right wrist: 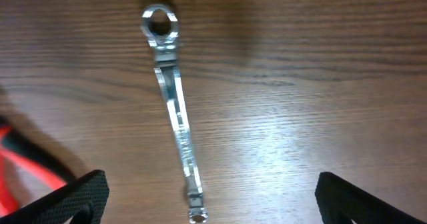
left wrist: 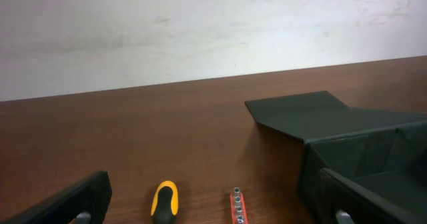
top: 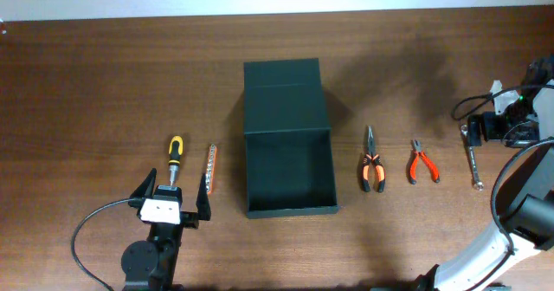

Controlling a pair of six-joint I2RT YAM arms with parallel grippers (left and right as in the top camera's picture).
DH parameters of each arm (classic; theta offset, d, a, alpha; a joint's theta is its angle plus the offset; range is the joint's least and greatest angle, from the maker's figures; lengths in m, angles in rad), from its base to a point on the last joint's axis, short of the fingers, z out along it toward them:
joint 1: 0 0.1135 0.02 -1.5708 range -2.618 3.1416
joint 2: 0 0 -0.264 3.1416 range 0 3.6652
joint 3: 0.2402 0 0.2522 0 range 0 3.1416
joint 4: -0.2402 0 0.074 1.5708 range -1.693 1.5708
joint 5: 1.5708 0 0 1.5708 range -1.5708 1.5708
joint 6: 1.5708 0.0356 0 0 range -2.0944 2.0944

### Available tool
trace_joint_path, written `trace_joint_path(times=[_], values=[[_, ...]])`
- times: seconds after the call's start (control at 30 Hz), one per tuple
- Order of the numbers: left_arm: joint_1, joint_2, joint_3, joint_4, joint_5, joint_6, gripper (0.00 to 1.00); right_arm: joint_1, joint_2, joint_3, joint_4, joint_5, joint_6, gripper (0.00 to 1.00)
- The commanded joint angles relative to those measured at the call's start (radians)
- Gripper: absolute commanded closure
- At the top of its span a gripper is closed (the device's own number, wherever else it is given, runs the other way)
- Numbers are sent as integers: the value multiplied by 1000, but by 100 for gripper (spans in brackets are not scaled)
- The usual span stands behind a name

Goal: Pack container
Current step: 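Lower the right gripper onto the wrench's ring end and close it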

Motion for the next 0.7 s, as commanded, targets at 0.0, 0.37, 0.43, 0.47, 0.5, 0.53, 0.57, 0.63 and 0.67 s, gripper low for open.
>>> trace_joint_path(times=[0.0, 0.37, 0.43, 0.47, 0.5, 0.53, 0.57, 0.63, 0.67], values=[[5, -8, -4, -3, 7, 13, 1, -3, 40, -11, 1, 54, 35, 1], [5, -8, -4, -3, 7, 13, 1, -1, 50, -11, 2, 11, 34, 1], [5, -8, -4, -3, 7, 13, 1, -1, 51, -11, 2, -13, 34, 1], [5, -8, -4, -3, 7, 13, 1, -1, 52, -11, 2, -24, 34, 1], [5, -8, -4, -3, 7, 13, 1, -1, 54, -11, 2, -28, 34, 1], [5, -8, -4, -3, 7, 13, 1, -1, 55, -13, 3, -26, 33, 1], [5, -8, -4, -3, 7, 12, 1, -1, 57, -15, 4, -26, 26, 1], [5, -8, -4, -3, 7, 13, 1, -1, 64, -15, 5, -22, 26, 1], [5, -8, -4, -3, 7, 13, 1, -1, 66, -15, 5, -22, 26, 1]])
